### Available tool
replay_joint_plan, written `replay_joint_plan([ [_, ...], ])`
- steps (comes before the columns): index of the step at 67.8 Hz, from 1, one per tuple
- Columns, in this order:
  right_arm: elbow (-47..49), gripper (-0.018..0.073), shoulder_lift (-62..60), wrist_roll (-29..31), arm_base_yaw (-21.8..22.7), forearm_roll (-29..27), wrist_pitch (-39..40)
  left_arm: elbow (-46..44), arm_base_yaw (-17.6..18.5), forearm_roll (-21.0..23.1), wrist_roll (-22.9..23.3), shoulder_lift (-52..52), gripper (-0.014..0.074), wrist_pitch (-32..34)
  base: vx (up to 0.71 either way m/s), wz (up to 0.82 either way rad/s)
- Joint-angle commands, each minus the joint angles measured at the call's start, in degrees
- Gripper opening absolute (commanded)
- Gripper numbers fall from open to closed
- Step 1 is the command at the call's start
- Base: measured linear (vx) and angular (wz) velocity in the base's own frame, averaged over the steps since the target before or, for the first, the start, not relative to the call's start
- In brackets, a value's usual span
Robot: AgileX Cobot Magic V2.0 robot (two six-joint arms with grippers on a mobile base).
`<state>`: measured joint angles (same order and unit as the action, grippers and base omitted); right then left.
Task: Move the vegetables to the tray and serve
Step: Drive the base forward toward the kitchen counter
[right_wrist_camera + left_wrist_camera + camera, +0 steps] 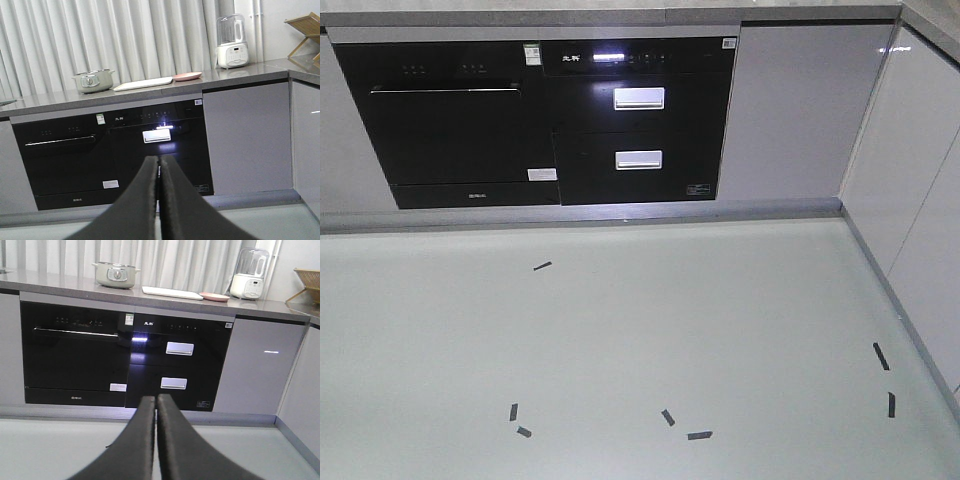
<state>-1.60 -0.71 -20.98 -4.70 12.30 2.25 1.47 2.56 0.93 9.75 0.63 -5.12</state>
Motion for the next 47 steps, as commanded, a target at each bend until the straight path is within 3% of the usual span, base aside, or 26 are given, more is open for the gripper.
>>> replay_joint_plan([
  [1,-0.82,-0.0003,-0.27,0.09,0.17,0.5,4.39,1.14,-0.19,0.06,0.47,0.29,-0.0006,4.02,0.06,0.01],
  [47,-0.82,-0.0003,-0.27,0.09,0.17,0.5,4.39,1.14,-0.19,0.06,0.47,0.29,-0.0006,4.02,0.05,0.05],
])
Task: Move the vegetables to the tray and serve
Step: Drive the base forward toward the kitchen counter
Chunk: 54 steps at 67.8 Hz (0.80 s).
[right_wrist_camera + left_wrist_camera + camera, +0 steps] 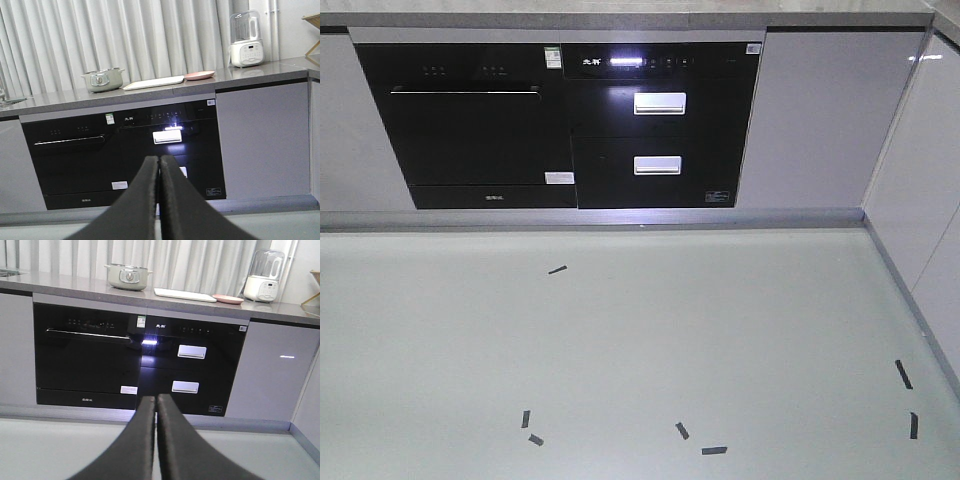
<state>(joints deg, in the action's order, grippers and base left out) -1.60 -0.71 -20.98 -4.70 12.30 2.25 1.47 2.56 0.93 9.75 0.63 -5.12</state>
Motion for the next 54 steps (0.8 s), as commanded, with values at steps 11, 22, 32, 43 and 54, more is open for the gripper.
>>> replay_joint_plan([
  [11,-0.82,-0.0003,-0.27,0.09,0.17,0.5,4.39,1.14,-0.19,0.06,0.47,0.29,-0.0006,4.02,0.05,0.06],
  [22,-0.82,-0.0003,-0.27,0.09,0.17,0.5,4.39,1.14,-0.19,0.06,0.47,0.29,-0.0006,4.02,0.07,0.02],
  [32,-0.82,-0.0003,-0.27,0.09,0.17,0.5,4.39,1.14,-0.19,0.06,0.47,0.29,-0.0006,4.02,0.08,-0.01],
  [43,-0.82,-0.0003,-0.27,0.09,0.17,0.5,4.39,1.14,-0.19,0.06,0.47,0.29,-0.0006,4.02,0.1,0.01],
  [54,-0.82,-0.0003,-0.27,0.09,0.17,0.5,4.39,1.14,-0.19,0.06,0.47,0.29,-0.0006,4.02,0.12,0.0],
])
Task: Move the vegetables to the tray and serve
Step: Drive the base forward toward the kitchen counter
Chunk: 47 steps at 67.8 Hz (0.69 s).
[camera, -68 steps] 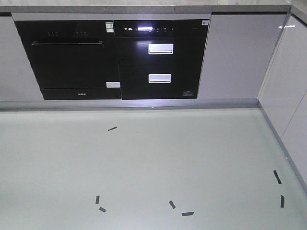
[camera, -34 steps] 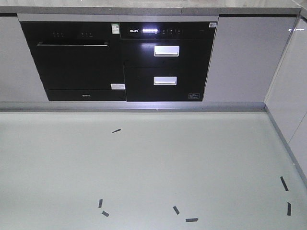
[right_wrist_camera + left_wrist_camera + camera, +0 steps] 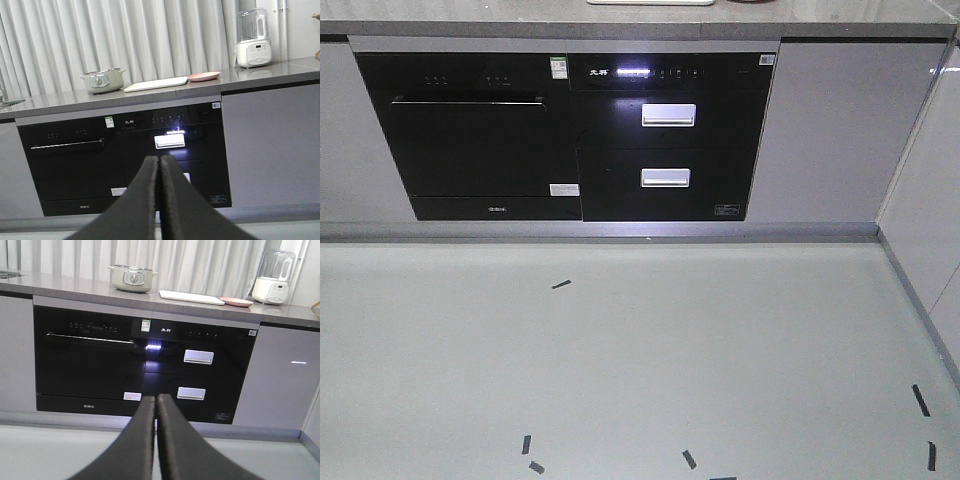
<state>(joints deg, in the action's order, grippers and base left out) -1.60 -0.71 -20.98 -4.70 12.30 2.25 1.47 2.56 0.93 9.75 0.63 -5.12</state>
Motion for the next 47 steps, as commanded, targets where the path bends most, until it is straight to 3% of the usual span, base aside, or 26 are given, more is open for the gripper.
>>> replay_joint_plan([
  [1,-0.82,-0.0003,-0.27,0.09,0.17,0.5,4.39,1.14,-0.19,0.06,0.47,0.29,-0.0006,4.02,0.12,-0.01],
  [47,-0.82,-0.0003,-0.27,0.09,0.17,0.5,4.39,1.14,-0.19,0.06,0.47,0.29,-0.0006,4.02,0.12,-0.01],
])
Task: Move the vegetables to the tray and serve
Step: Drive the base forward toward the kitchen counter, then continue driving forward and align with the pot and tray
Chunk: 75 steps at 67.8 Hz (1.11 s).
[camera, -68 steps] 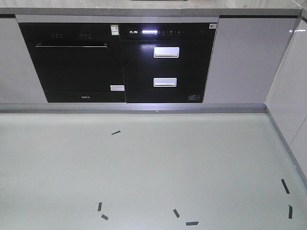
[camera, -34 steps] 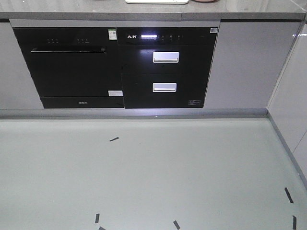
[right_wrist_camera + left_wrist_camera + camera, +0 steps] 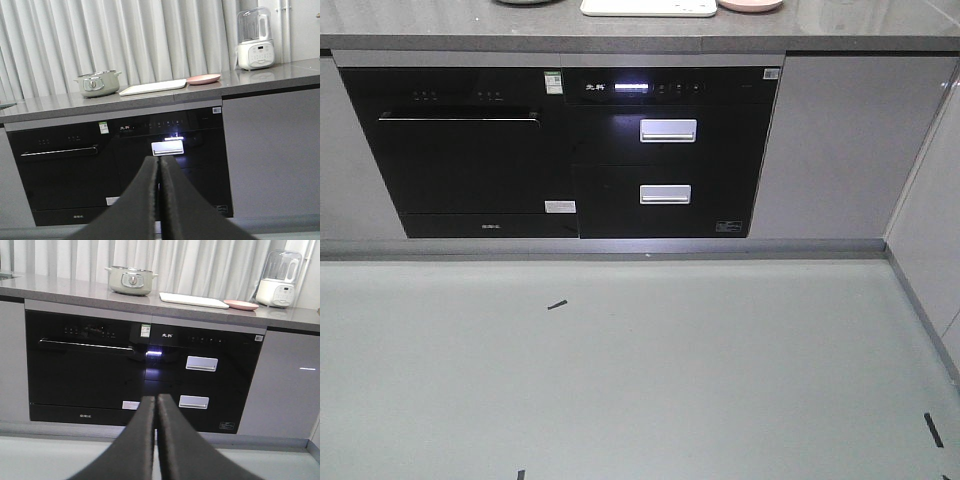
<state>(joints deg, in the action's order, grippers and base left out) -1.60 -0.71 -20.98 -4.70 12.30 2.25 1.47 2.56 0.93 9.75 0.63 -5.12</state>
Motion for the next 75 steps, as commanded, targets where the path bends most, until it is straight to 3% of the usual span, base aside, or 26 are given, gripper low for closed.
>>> replay_joint_plan([
  [1,-0.82,-0.0003,-0.27,0.09,0.17,0.5,4.39,1.14,-0.19,0.06,0.47,0.29,-0.0006,4.02,0.12,0.03],
  [75,-0.82,-0.0003,-0.27,0.09,0.17,0.5,4.39,1.14,-0.19,0.06,0.47,0.29,-0.0006,4.02,0.12,0.0],
])
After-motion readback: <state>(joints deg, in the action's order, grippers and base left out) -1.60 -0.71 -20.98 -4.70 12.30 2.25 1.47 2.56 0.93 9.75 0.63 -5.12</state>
